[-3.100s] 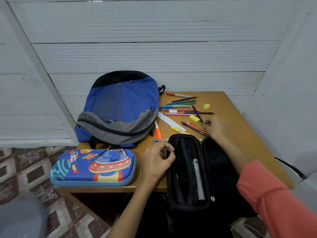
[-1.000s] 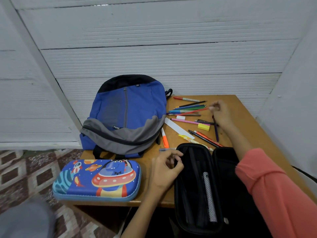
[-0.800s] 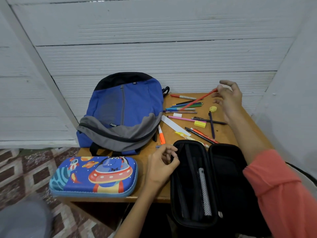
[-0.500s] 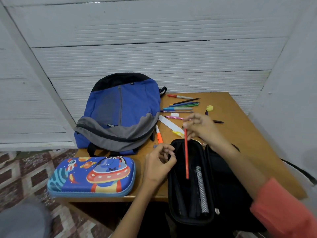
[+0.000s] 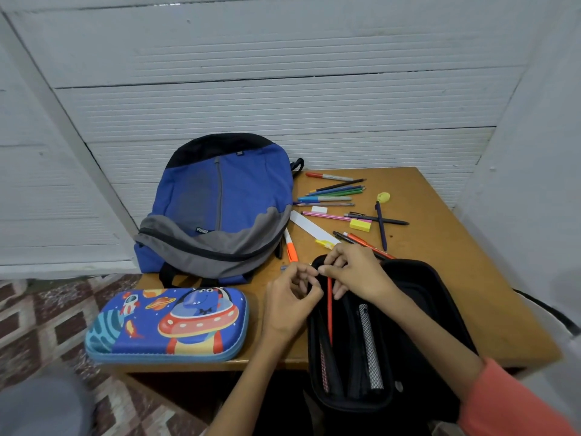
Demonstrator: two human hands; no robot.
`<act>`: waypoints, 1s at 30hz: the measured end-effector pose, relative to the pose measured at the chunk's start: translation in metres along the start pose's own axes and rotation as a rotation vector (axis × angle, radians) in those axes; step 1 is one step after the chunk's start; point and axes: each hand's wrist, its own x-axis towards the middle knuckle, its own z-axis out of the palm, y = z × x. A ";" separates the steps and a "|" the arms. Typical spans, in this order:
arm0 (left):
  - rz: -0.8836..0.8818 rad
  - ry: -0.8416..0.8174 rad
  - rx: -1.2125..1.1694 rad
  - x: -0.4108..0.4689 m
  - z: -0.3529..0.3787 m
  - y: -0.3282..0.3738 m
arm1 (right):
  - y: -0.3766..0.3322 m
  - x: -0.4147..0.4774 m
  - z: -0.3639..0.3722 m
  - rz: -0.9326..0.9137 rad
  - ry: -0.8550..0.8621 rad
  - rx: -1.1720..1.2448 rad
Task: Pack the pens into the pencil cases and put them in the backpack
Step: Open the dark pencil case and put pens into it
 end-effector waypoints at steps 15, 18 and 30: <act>0.002 -0.003 0.000 -0.001 -0.002 0.001 | 0.001 -0.001 0.000 0.027 -0.028 -0.047; 0.000 0.002 0.008 0.000 -0.001 0.001 | 0.000 0.004 -0.002 0.078 -0.081 0.030; 0.004 -0.005 -0.027 0.001 -0.001 0.000 | 0.038 0.152 -0.061 -0.024 0.412 -0.618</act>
